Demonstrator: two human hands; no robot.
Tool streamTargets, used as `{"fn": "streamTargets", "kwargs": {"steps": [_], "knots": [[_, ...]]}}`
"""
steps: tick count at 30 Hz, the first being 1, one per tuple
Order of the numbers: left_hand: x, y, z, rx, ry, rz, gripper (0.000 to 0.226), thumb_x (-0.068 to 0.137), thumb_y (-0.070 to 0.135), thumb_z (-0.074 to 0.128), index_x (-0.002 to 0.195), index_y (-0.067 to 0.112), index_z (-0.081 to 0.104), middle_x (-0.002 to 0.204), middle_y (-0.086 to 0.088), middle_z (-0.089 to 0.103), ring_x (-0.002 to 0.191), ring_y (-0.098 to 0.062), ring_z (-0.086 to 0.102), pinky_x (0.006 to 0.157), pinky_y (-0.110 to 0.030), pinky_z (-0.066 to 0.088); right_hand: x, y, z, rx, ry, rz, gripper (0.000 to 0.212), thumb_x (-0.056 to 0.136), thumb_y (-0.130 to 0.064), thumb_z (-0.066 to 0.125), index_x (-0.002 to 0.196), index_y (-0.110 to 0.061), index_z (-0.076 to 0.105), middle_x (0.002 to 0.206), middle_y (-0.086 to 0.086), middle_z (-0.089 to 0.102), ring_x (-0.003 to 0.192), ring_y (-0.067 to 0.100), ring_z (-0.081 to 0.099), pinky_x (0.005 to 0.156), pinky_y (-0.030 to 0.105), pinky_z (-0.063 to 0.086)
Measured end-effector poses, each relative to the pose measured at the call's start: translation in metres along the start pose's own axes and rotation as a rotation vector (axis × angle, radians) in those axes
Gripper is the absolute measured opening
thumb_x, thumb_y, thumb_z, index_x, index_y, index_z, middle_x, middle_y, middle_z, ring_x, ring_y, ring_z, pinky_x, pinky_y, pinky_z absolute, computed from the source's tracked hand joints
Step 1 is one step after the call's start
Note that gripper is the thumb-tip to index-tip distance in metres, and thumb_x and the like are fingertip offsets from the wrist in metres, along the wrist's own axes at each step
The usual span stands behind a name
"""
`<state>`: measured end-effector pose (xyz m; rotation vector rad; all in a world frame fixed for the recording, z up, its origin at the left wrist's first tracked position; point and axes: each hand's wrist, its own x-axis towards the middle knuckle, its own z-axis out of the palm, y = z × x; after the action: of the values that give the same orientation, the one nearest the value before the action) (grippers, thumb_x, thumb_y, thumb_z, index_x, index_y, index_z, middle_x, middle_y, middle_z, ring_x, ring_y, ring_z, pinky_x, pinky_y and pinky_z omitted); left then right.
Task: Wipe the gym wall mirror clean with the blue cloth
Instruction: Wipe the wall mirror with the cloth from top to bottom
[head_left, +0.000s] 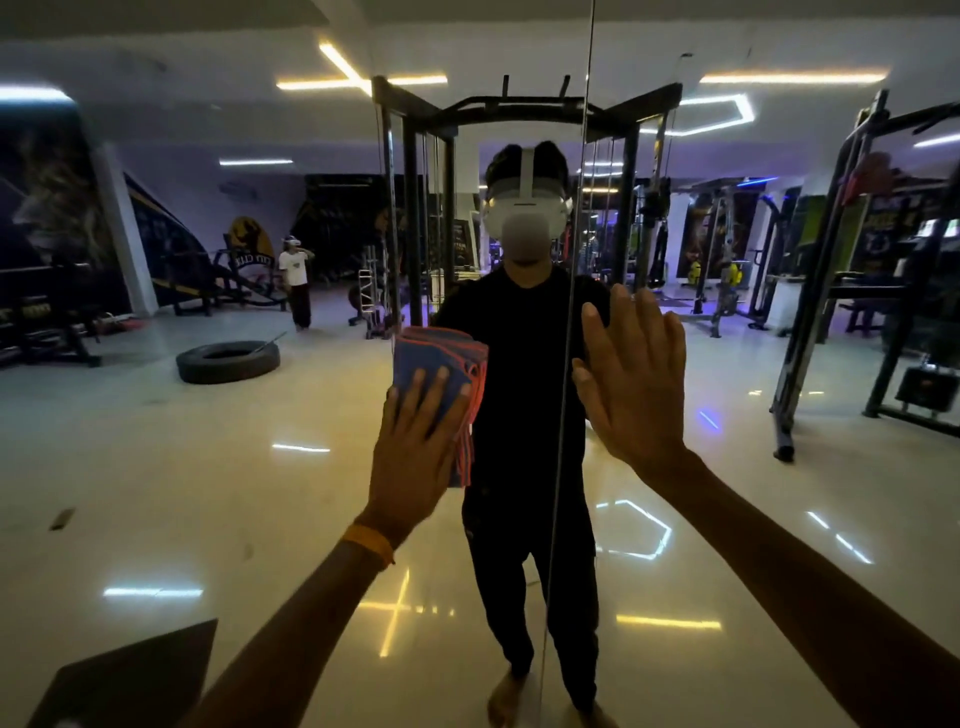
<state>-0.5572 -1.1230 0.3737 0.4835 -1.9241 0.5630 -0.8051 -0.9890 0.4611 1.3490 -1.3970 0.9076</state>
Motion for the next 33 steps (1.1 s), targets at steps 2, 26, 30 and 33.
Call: {"fn": "streamTargets", "kwargs": {"steps": [2,26,30,33], "knots": [[-0.006,-0.035,-0.012,0.008,0.032,-0.057,0.069,0.108,0.035,0.044,0.166,0.028,0.008,0.174,-0.004,-0.001,0.161,-0.03,-0.001,0.13,-0.05,-0.002,0.001,0.001,-0.001,0.016,0.001,-0.008,0.06,0.107,-0.039,0.043,0.162,-0.018,0.028,0.17,0.013,0.021,0.158,0.036,0.014,0.124,0.062,0.016],[-0.094,0.125,0.071,-0.087,0.0,-0.363,0.063,0.111,0.047,0.031,0.166,0.032,0.003,0.174,-0.001,-0.008,0.16,-0.031,-0.006,0.13,-0.051,-0.002,-0.144,0.011,0.011,0.108,-0.122,0.005,0.057,0.105,-0.04,0.046,0.158,-0.021,0.035,0.165,0.018,0.029,0.155,0.042,0.019,0.122,0.066,0.016],[-0.123,0.085,0.06,0.01,-0.017,-0.291,0.06,0.113,0.044,0.026,0.166,0.03,0.002,0.174,-0.002,-0.006,0.16,-0.027,-0.003,0.13,-0.051,0.0,-0.151,0.009,0.023,0.055,-0.081,0.01,0.062,0.105,-0.042,0.046,0.161,-0.022,0.028,0.166,0.016,0.025,0.156,0.04,0.016,0.125,0.061,0.009],[-0.134,0.033,0.036,-0.081,0.098,-0.73,0.062,0.112,0.049,0.019,0.166,0.021,0.008,0.173,-0.014,0.003,0.16,-0.032,0.002,0.127,-0.063,0.002,-0.155,0.013,0.027,0.041,-0.083,-0.004,0.062,0.105,-0.042,0.045,0.161,-0.022,0.027,0.167,0.016,0.024,0.157,0.039,0.014,0.125,0.06,0.007]]}}
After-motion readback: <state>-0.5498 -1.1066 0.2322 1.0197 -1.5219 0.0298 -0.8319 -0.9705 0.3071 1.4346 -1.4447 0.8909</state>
